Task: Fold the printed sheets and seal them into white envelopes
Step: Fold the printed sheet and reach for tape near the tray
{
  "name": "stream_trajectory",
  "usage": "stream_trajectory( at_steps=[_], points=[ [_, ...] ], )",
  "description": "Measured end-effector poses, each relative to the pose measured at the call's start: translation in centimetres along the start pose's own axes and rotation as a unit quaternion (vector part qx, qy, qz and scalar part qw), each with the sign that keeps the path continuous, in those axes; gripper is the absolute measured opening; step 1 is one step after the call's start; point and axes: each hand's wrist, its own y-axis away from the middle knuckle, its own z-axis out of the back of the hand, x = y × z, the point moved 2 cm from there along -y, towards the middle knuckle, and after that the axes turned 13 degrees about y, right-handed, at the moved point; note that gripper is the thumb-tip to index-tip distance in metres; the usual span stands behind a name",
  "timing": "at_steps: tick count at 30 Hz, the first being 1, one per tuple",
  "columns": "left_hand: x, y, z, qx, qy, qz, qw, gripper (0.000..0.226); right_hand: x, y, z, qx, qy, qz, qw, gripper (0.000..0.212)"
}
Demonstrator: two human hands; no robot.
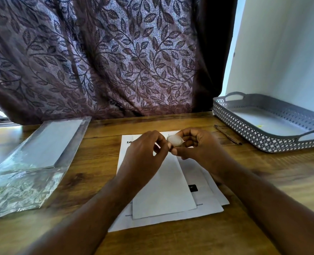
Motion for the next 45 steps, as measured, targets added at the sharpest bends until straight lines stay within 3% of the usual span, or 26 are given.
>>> stream_trajectory(
  at_steps=[17, 21, 23, 25, 27, 30, 41, 43, 45],
  points=[
    [0.5, -0.1, 0.1, 0.063, 0.071, 0.062, 0.994, 0.006, -1.4, -0.1, 3.0, 0.073, -0.054, -0.001, 0.996, 0.036],
    [0.6, -0.2, 0.2, 0.067, 0.091, 0.074, 0.991, 0.006, -1.7, -0.1, 4.1, 0.052, -0.091, -0.035, 0.994, 0.036],
    [0.9, -0.2, 0.3, 0.067, 0.094, 0.071, 0.991, 0.006, -2.0, -0.2, 5.0, -0.008, -0.091, -0.074, 0.993, 0.033],
    [1.1, -0.3, 0.5, 0.067, 0.093, 0.067, 0.991, 0.006, -2.8, -0.3, 6.3, -0.101, -0.002, -0.125, 0.987, 0.027],
    [1.1, -0.3, 0.5, 0.070, 0.088, 0.066, 0.991, 0.005, -4.1, -0.4, 7.5, -0.178, 0.154, -0.166, 0.958, 0.031],
    [0.9, -0.3, 0.6, 0.084, 0.078, 0.066, 0.991, 0.007, -5.7, -0.4, 8.1, -0.222, 0.280, -0.183, 0.916, 0.036],
    [0.4, -0.5, 1.0, 0.075, 0.202, 0.137, 0.967, 0.010, -6.0, -0.5, 7.6, -0.218, 0.387, -0.221, 0.868, 0.045],
    [0.6, -0.6, 1.0, 0.083, 0.207, 0.130, 0.966, 0.013, -4.9, -0.2, 7.6, -0.234, 0.373, -0.196, 0.876, 0.042],
    [0.7, -0.6, 1.0, 0.092, 0.206, 0.112, 0.968, 0.016, -3.0, 0.1, 7.0, -0.218, 0.290, -0.133, 0.922, 0.024]
  ],
)
